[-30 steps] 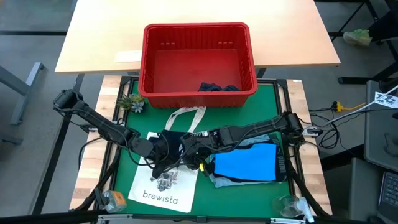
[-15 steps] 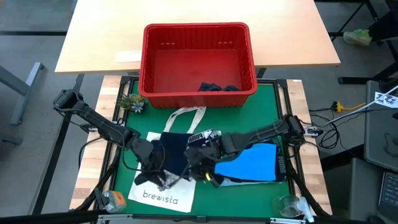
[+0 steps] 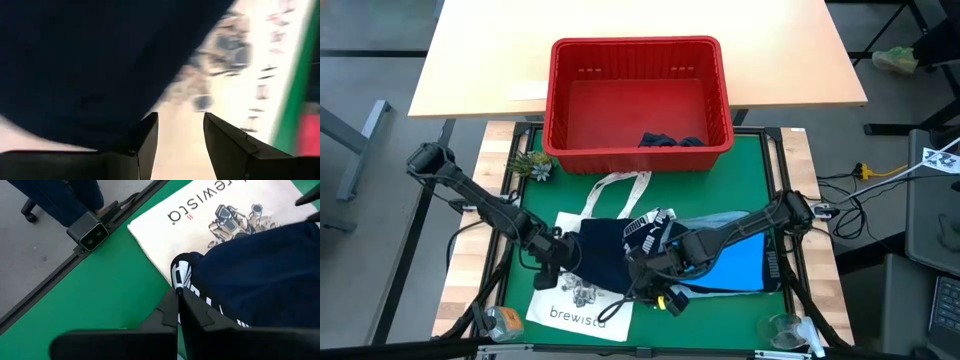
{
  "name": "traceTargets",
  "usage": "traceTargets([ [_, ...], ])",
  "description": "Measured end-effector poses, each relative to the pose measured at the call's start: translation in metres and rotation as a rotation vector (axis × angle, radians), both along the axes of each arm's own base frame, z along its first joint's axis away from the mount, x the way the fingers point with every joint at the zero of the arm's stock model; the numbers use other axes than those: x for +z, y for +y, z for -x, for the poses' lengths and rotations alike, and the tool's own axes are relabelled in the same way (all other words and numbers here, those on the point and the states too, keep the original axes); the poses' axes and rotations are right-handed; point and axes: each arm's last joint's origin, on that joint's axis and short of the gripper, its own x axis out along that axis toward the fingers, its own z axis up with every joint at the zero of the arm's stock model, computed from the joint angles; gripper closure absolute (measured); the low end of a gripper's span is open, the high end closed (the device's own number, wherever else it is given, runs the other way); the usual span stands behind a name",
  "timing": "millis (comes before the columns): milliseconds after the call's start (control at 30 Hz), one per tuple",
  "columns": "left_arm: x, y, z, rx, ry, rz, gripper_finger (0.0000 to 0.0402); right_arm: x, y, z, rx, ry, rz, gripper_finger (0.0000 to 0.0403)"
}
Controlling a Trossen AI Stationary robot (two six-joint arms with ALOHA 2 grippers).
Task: Fold Laundry from Bin
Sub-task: Fold the dark blue boxer
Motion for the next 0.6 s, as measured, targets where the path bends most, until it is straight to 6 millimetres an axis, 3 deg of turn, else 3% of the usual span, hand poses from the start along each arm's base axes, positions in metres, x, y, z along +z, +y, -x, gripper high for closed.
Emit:
traceTargets([
  [233,-0.001,-0.001,0.004,-0.100,-0.093,-0.196,0.0250,0.000,-0.001,0.001,-0.017,0.012,0.007,0.0401],
  [467,-0.001,-0.001,0.004,-0.158,-0.115,-0.227,0.0250,0.000,-0.001,0.001,-0.017,0.012,0.007,0.0401],
  [600,-0.011,0.001,0.008,-0.174,-0.109,-0.238,0.0250,0.000,-0.001,0.001,-0.017,0.011,0.006,0.0401],
])
